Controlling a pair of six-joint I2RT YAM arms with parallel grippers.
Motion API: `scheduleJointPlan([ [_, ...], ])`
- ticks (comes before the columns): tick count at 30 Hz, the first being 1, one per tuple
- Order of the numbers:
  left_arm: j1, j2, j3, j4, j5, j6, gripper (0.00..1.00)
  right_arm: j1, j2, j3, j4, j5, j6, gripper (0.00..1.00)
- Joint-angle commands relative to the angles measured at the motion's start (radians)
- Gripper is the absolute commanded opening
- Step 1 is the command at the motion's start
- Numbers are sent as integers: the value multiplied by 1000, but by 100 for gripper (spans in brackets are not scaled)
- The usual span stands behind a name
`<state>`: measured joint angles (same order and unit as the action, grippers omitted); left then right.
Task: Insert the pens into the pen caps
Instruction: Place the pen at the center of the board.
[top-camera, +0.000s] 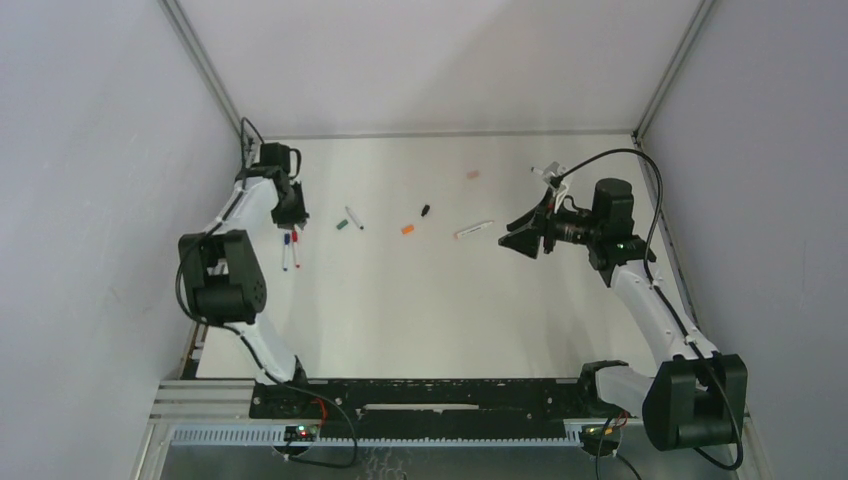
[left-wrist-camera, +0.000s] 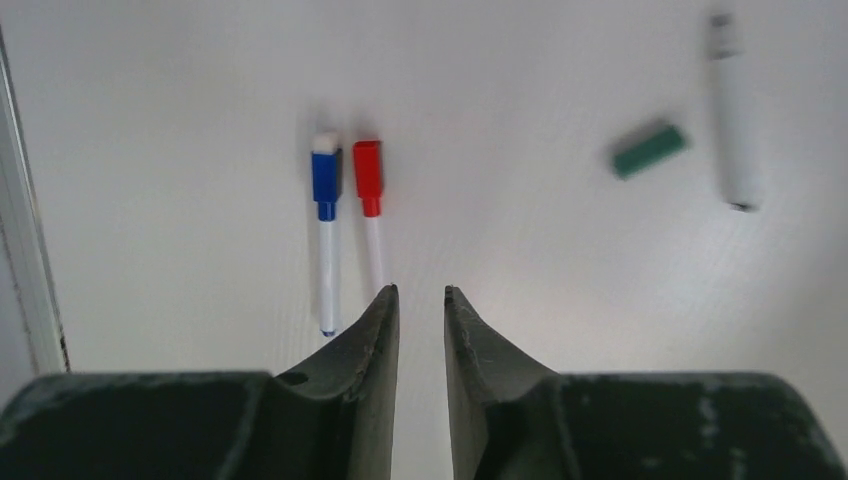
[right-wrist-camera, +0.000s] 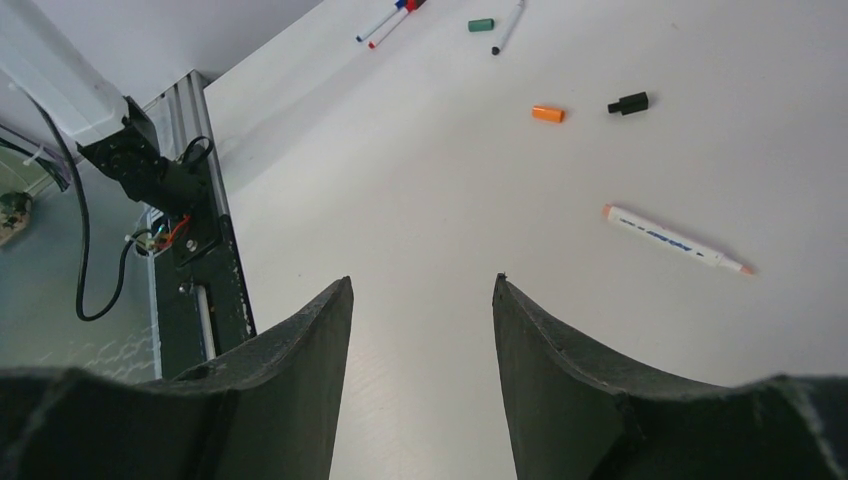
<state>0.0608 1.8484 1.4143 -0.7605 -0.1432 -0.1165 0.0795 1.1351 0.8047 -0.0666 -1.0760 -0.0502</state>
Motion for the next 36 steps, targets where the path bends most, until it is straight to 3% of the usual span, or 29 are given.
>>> scheduleJointPlan([
  [1, 7, -220, -52, 98, 191, -59, 26, -31, -28, -6, 37, -9, 14, 61],
  [6, 7, -462, -195, 318, 353, -176, 26, -68, -24, 24, -35, -12, -21, 61],
  [11, 7, -675, -309, 542, 325, -280, 30, -93, -4, 104, -193, 8, -111, 60],
  [16, 8, -822, -396, 708, 249, -357, 63, -133, 53, 259, -455, 19, -226, 60],
  [18, 12, -839, -421, 751, 274, -403, 78, -153, 85, 340, -581, 31, -279, 60],
  [20, 19, -831, -442, 814, 336, -460, 86, -165, 125, 434, -733, 66, -356, 60],
  [25, 21, -700, -452, 847, 450, -595, 87, -192, 307, 739, -1150, 219, -503, 60],
  [27, 17, -646, -470, 860, 446, -645, 84, -224, 363, 806, -1224, 218, -520, 59],
  [31, -47, -536, -459, 834, 344, -628, 75, -267, 354, 750, -1097, 204, -455, 59],
  [36, -177, -317, -256, 551, 118, -575, 59, -273, 288, 576, -794, 175, -270, 59],
])
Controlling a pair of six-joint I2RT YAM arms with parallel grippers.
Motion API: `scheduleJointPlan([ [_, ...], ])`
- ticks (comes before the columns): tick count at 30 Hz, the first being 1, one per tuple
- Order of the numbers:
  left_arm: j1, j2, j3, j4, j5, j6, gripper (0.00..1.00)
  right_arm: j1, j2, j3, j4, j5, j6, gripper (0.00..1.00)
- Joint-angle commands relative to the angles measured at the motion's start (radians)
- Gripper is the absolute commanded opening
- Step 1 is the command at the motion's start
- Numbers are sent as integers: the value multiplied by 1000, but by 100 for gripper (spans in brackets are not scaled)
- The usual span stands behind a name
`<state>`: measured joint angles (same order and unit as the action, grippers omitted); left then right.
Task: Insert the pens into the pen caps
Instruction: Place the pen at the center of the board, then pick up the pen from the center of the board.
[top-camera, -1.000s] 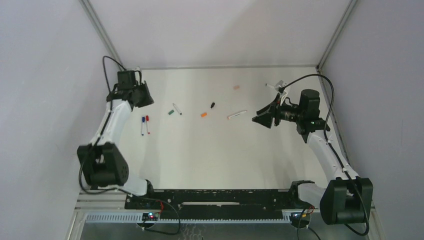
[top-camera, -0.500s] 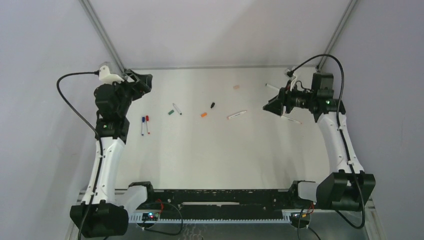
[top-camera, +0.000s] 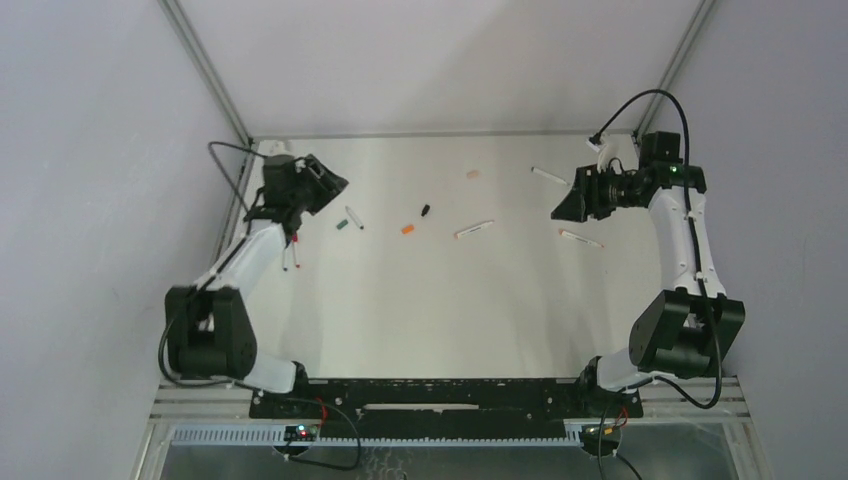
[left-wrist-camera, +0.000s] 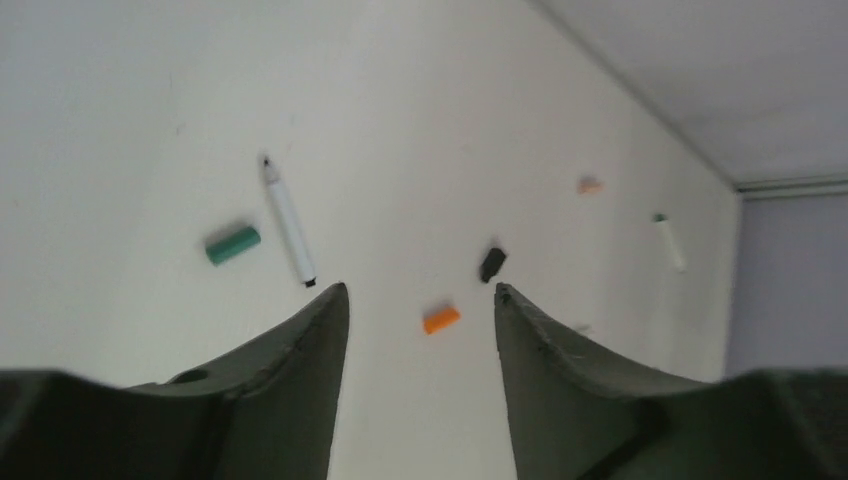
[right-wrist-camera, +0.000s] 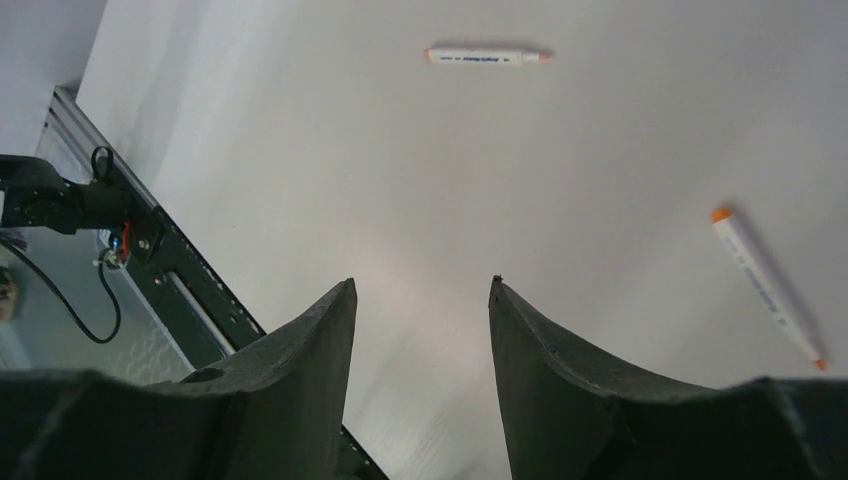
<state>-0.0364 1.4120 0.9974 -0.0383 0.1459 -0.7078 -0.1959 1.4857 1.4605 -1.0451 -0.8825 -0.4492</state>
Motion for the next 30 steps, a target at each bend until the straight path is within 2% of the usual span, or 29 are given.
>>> scheduleJointPlan([
  [1, -94, 149, 200, -216, -213, 14, 54, 4, -68, -100, 217, -25, 152, 58],
  [5, -139, 311, 350, -387, -351, -9, 42, 9, -73, -136, 256, -14, 144, 58],
  [10, -170, 467, 511, -503, -360, -51, 41, 11, -51, -169, 303, -49, 165, 57],
  [16, -203, 610, 682, -661, -446, -78, 38, 15, -15, -172, 311, -74, 159, 56],
  [26, -204, 714, 736, -724, -447, -76, 37, 15, 11, -175, 323, -106, 162, 56],
  [30, -203, 742, 747, -731, -423, -64, 32, 15, 23, -175, 333, -121, 172, 56],
])
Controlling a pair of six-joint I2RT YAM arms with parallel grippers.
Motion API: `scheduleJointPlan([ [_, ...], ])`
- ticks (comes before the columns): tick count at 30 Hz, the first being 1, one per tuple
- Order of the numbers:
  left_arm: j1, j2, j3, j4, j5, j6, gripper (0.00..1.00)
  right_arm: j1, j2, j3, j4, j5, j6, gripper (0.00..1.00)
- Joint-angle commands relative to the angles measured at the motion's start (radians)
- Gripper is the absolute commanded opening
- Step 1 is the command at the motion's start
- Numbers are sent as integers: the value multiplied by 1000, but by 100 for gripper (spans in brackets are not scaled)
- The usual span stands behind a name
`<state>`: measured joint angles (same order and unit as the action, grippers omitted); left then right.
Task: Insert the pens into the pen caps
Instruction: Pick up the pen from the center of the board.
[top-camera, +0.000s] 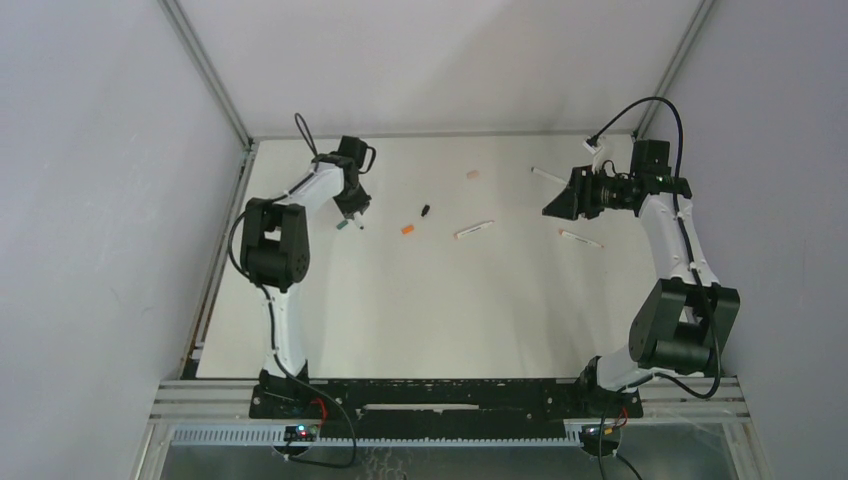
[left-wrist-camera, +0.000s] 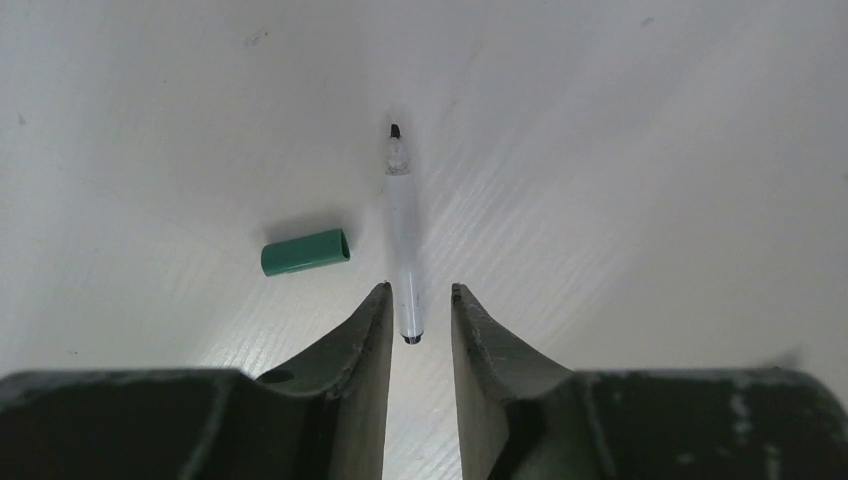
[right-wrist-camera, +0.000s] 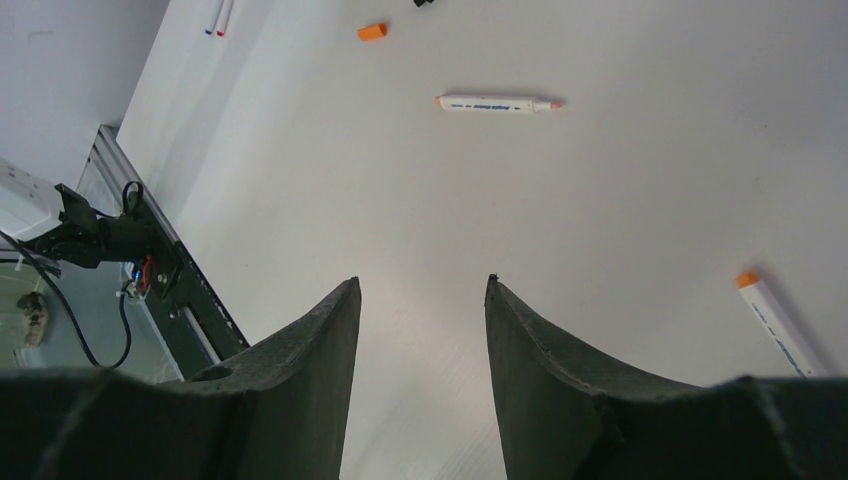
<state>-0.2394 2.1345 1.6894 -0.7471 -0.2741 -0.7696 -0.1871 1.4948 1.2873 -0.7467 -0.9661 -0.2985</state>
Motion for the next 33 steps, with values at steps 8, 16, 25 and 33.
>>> scheduleJointPlan([
  [8, 7, 41, 38, -28, -3, 1, 31, 11, 34, -2, 47, -62, 35, 55],
  [16, 19, 68, 35, -33, 46, 9, 23, 21, 36, -1, 49, -69, 38, 55],
  [25, 24, 77, 25, -42, 89, 44, 5, 27, 25, -1, 48, -69, 41, 54],
  [33, 12, -99, -83, 69, 115, 135, 0, 81, 11, 0, 39, -79, 33, 54],
])
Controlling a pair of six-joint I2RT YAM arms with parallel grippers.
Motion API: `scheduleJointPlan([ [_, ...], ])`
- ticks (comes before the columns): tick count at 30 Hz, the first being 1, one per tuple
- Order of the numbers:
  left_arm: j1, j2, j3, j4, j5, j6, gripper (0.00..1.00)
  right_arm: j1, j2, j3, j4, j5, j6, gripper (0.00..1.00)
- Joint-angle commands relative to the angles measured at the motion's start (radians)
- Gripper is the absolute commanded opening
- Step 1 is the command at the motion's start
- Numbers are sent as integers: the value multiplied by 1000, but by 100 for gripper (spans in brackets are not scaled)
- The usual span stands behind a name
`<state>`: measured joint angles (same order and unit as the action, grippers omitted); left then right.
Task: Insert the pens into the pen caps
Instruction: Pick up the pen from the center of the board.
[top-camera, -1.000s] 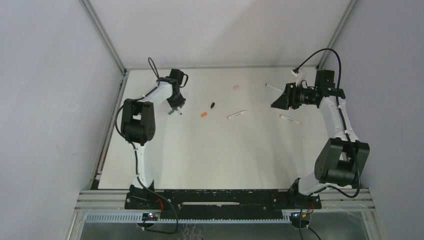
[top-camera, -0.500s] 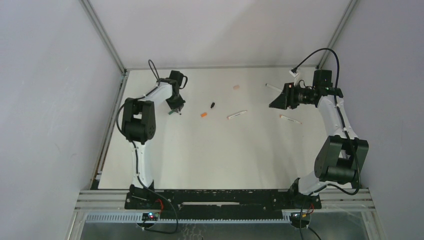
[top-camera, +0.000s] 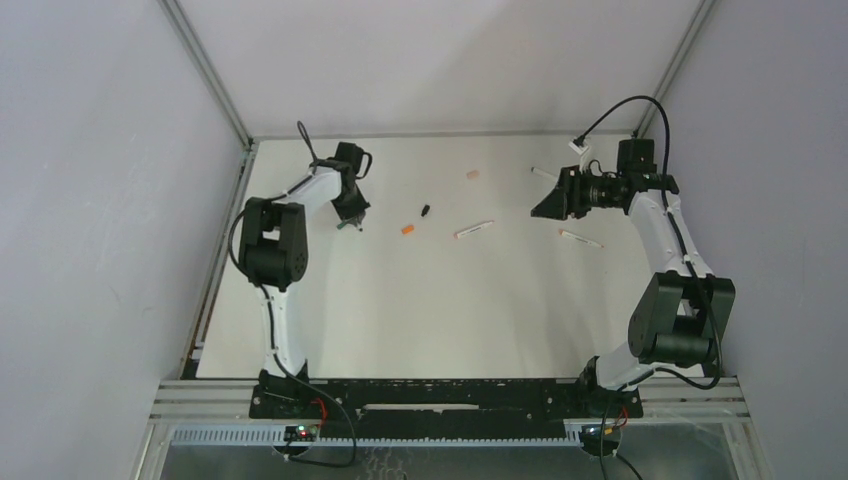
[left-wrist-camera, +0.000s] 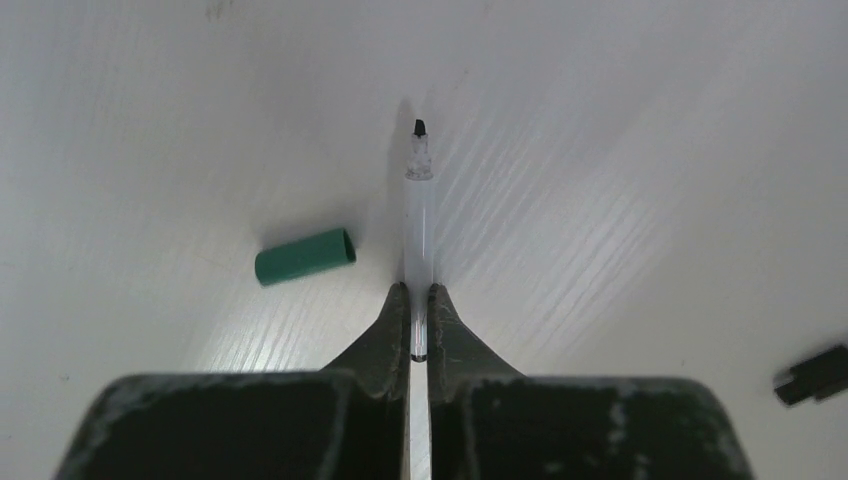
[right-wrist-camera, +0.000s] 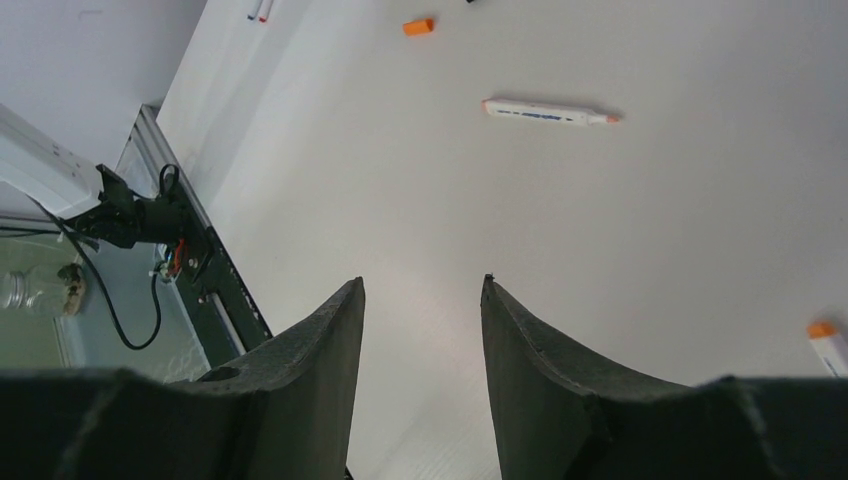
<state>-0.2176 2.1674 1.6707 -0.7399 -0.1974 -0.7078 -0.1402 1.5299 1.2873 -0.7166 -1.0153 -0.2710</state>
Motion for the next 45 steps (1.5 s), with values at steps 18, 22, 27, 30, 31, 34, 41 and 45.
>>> scheduleJointPlan([
  [18, -177, -770, -692, 973, 587, 175, 0, 115, -23, 75, 84, -242, 154, 53],
  [22, -235, -782, -687, 1175, 668, 69, 0, 130, -21, 175, 16, -269, 93, 54],
  [27, -315, -770, -634, 1313, 684, -6, 0, 183, -47, 240, 141, -278, 221, 55],
  [30, -361, -765, -605, 1346, 676, -27, 0, 225, -78, 224, 297, -258, 364, 57],
  [31, -371, -768, -601, 1353, 671, -31, 0, 241, -98, 210, 381, -237, 412, 59],
  [34, -401, -774, -600, 1386, 658, -49, 0, 263, -142, 137, 657, -205, 597, 63],
  [41, -451, -802, -623, 1445, 603, -73, 0, 342, -173, 85, 878, -109, 802, 68],
  [45, -460, -824, -649, 1479, 585, -88, 0, 374, -197, 29, 894, -55, 826, 67],
])
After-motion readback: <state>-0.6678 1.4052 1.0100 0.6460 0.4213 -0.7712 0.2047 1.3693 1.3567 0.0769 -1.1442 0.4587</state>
